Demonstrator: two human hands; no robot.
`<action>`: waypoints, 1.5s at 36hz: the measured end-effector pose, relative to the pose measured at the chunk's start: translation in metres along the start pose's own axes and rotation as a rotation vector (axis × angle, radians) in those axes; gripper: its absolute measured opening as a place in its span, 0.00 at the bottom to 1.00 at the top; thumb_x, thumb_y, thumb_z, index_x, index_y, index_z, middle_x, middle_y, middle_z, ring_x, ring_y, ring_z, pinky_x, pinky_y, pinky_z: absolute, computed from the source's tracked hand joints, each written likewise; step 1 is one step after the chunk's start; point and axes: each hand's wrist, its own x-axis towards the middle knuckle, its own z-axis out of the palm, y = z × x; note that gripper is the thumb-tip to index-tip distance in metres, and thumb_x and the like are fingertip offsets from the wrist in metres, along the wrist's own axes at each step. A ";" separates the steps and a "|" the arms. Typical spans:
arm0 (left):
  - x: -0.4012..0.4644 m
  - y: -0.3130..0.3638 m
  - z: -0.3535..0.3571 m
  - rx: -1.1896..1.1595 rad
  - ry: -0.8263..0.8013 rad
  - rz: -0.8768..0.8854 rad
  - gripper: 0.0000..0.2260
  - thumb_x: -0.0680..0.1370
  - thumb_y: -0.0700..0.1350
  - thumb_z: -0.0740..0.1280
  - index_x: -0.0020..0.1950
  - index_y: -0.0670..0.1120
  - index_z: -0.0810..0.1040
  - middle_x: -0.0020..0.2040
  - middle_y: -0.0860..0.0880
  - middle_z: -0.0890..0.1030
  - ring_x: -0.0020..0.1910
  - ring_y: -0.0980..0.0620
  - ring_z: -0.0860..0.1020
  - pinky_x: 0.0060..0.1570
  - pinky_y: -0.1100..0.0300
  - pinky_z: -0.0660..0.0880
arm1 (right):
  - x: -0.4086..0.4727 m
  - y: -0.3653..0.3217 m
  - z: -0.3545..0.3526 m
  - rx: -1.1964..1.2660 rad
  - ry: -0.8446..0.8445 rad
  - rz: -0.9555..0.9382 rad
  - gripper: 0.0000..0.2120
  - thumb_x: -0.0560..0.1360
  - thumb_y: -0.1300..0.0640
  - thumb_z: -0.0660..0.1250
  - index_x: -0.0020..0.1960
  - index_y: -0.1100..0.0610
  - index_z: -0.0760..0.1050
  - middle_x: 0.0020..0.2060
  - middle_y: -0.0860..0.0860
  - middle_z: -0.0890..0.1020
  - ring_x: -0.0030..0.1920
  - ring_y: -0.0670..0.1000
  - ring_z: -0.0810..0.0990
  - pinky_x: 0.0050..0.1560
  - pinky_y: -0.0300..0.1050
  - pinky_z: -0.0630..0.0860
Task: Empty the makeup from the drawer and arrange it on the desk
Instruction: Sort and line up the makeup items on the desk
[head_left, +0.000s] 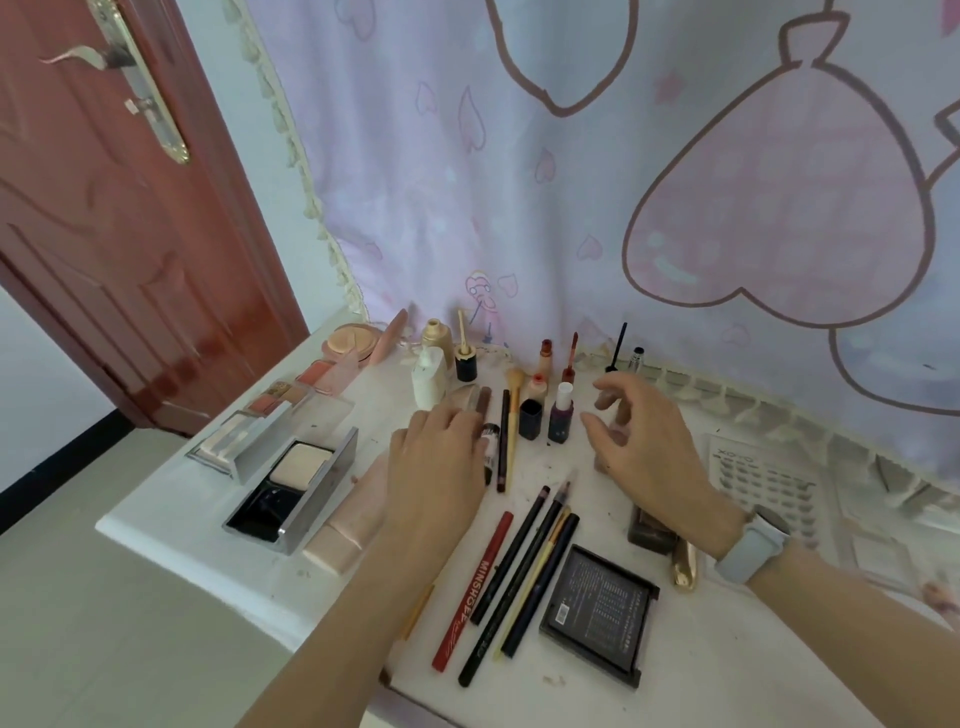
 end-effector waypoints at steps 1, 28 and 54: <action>-0.005 -0.005 -0.004 0.060 -0.025 -0.016 0.12 0.80 0.48 0.60 0.61 0.49 0.75 0.60 0.50 0.76 0.58 0.49 0.71 0.56 0.56 0.65 | -0.002 -0.003 -0.002 0.018 0.016 -0.044 0.13 0.74 0.56 0.66 0.56 0.51 0.69 0.43 0.44 0.73 0.37 0.45 0.72 0.44 0.52 0.75; -0.035 -0.045 -0.015 0.275 -0.274 -0.138 0.06 0.80 0.47 0.59 0.55 0.47 0.71 0.54 0.48 0.76 0.54 0.47 0.74 0.57 0.53 0.71 | -0.025 -0.038 0.039 -0.450 -0.528 -0.219 0.19 0.80 0.46 0.49 0.60 0.53 0.73 0.59 0.47 0.74 0.58 0.49 0.71 0.49 0.46 0.76; -0.010 -0.021 -0.070 -1.366 0.165 -0.365 0.05 0.74 0.41 0.70 0.47 0.43 0.76 0.41 0.53 0.80 0.44 0.54 0.81 0.39 0.55 0.81 | -0.005 -0.091 0.021 0.758 -0.298 0.124 0.07 0.77 0.57 0.61 0.52 0.47 0.71 0.40 0.48 0.78 0.34 0.42 0.77 0.37 0.36 0.74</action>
